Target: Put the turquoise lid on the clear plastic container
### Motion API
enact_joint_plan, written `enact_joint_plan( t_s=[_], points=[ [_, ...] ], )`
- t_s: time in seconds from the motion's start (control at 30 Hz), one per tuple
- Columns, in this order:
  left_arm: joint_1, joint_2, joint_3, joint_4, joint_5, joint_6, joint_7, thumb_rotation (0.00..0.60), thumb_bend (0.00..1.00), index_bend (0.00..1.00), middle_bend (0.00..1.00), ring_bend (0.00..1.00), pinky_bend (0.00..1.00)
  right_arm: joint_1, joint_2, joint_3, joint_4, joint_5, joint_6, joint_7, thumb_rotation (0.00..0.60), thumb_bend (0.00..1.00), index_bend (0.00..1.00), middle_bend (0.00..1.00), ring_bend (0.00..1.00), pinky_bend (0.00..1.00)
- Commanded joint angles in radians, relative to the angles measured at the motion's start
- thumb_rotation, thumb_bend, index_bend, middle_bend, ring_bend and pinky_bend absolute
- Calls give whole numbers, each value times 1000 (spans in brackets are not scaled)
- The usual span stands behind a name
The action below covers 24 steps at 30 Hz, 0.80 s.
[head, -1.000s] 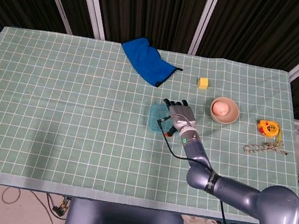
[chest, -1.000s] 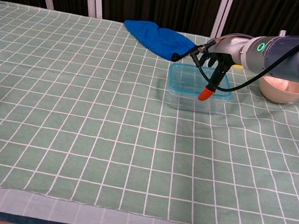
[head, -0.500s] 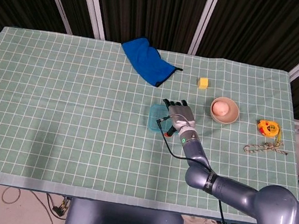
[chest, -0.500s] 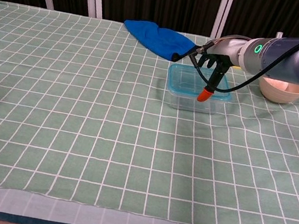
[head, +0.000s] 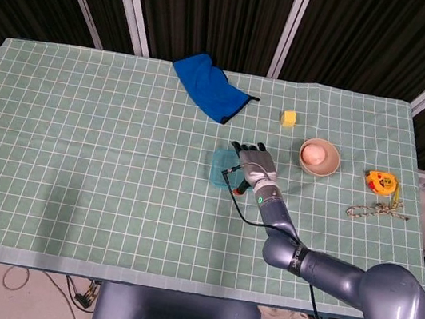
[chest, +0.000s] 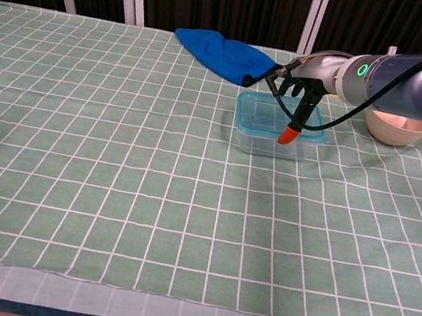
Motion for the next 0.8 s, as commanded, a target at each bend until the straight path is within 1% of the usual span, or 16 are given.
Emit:
enact_joint_plan(
  t_s=[0.03, 0.17, 0.43, 0.8],
  points=[
    [0, 0, 0, 0, 0, 0, 0, 600, 525, 90, 0, 0, 0, 0, 0, 0, -1, 2, 0, -1, 600, 155, 78, 489, 158, 0],
    [0, 1, 0, 0, -1, -1, 0, 600, 525, 89, 0, 0, 0, 2, 1, -2, -1, 9, 0, -6, 600, 155, 78, 479, 152, 0],
    [0, 1, 0, -1, -2, -2, 1, 600, 525, 90, 0, 0, 0, 5, 6, -7, -8, 17, 5, -16, 600, 155, 78, 323, 53, 0],
    [0, 1, 0, -2, -4, -3, 2, 600, 525, 89, 0, 0, 0, 6, 12, -11, -17, 26, 7, -25, 600, 155, 62, 202, 1, 0]
  ],
)
